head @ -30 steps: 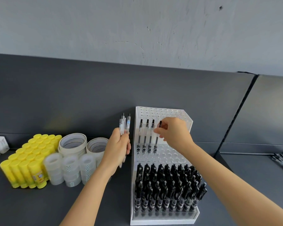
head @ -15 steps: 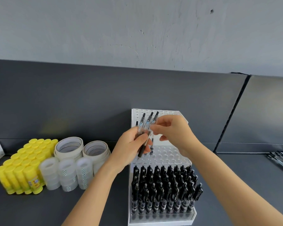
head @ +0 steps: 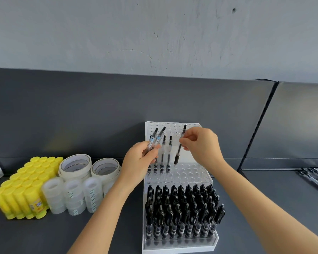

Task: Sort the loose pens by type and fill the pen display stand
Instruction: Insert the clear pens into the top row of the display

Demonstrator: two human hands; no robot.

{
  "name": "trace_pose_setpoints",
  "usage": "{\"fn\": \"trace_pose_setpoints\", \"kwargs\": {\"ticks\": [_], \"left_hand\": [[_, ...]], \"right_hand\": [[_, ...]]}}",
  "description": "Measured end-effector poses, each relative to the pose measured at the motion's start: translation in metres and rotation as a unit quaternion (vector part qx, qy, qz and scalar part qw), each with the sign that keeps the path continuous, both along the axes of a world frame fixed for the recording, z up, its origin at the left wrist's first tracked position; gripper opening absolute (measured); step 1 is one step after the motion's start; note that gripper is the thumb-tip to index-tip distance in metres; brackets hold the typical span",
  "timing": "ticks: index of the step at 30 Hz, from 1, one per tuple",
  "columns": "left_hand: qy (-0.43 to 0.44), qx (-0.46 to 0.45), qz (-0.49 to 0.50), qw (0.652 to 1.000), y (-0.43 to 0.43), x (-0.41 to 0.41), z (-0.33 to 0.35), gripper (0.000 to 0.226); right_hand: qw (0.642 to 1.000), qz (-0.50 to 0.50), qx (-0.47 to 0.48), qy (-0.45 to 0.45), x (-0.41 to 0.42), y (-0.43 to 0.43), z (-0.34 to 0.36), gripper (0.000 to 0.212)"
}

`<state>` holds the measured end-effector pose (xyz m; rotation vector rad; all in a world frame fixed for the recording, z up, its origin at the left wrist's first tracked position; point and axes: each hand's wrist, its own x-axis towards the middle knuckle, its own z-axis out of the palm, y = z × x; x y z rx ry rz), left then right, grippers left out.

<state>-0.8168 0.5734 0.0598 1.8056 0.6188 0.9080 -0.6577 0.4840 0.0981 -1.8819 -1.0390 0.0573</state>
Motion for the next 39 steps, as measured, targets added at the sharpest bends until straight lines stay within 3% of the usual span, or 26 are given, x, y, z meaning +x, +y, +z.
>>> {"fn": "trace_pose_setpoints", "kwargs": {"ticks": [10, 13, 15, 21, 26, 28, 33, 39], "left_hand": [[0.018, 0.008, 0.019, 1.000, 0.002, -0.003, -0.004, 0.011], [0.015, 0.012, 0.010, 1.000, 0.001, -0.002, -0.003, 0.011], [0.012, 0.004, 0.003, 1.000, 0.000, 0.001, -0.001, 0.012], [0.043, 0.037, -0.054, 0.997, -0.009, 0.021, 0.013, 0.013], [0.085, 0.083, -0.055, 0.991, -0.011, 0.029, 0.019, 0.016], [0.080, 0.098, -0.019, 0.992, -0.010, 0.027, 0.019, 0.026], [0.082, 0.094, 0.037, 0.991, -0.008, 0.024, 0.015, 0.038], [0.071, 0.076, 0.013, 0.995, -0.010, 0.021, 0.015, 0.031]], "right_hand": [[0.996, 0.015, -0.086, -0.009, 0.001, 0.010, -0.020, 0.005], [0.991, 0.007, -0.128, -0.049, -0.001, 0.005, -0.015, 0.014], [0.992, 0.003, -0.105, -0.066, -0.003, -0.001, -0.006, 0.012], [0.990, 0.104, 0.022, 0.097, -0.011, -0.013, 0.020, 0.006], [0.969, 0.101, 0.082, 0.211, -0.002, -0.020, 0.019, 0.003], [0.976, 0.058, 0.096, 0.185, 0.006, -0.022, 0.019, 0.002], [0.999, -0.021, 0.046, 0.002, 0.012, -0.020, 0.010, 0.004], [0.998, -0.006, -0.038, -0.050, 0.009, -0.008, -0.007, 0.011]]}}
